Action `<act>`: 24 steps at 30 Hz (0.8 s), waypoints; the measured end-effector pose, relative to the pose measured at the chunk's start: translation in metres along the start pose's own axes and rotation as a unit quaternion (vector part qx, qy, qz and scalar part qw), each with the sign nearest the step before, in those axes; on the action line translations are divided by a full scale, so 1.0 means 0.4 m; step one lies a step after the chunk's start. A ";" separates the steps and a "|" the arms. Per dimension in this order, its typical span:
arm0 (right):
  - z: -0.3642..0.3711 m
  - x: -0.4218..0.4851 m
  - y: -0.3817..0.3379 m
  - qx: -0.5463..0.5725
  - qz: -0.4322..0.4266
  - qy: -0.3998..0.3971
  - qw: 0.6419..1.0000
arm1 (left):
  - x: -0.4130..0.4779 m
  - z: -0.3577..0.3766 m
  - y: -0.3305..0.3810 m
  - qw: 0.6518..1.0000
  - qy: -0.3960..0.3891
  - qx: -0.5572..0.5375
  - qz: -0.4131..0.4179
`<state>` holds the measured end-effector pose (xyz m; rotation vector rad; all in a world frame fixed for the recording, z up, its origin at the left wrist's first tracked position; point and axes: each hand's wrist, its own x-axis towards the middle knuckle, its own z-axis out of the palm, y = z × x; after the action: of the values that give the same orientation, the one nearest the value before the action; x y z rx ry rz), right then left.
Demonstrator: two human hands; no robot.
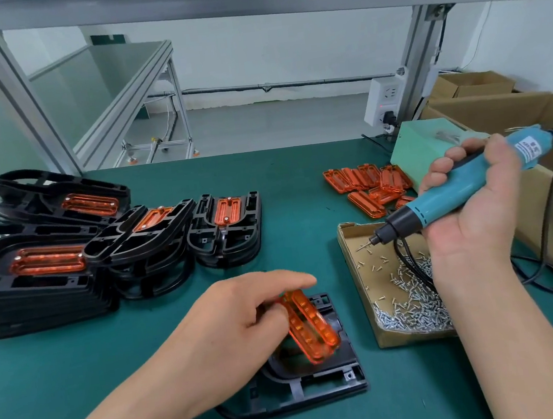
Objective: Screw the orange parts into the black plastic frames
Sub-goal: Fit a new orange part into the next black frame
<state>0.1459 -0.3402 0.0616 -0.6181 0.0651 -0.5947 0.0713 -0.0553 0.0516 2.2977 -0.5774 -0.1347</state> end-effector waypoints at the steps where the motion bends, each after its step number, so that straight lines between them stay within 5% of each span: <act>1: 0.001 0.001 -0.001 0.001 0.002 -0.001 1.000 | -0.002 0.000 0.003 1.000 0.007 0.010 0.002; 10: 0.002 -0.003 -0.002 -0.006 0.011 -0.008 1.000 | -0.003 0.010 0.019 0.978 0.019 0.178 0.103; 15: 0.002 0.001 -0.002 -0.005 0.014 -0.012 1.000 | -0.006 0.004 0.019 0.985 0.009 0.160 0.057; 24: 0.000 0.004 0.000 -0.002 0.015 -0.013 1.000 | 0.003 0.004 0.005 0.941 -0.046 0.322 0.095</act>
<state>0.1473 -0.3409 0.0617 -0.6269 0.0516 -0.5578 0.0714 -0.0581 0.0519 2.8521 -1.0055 0.0539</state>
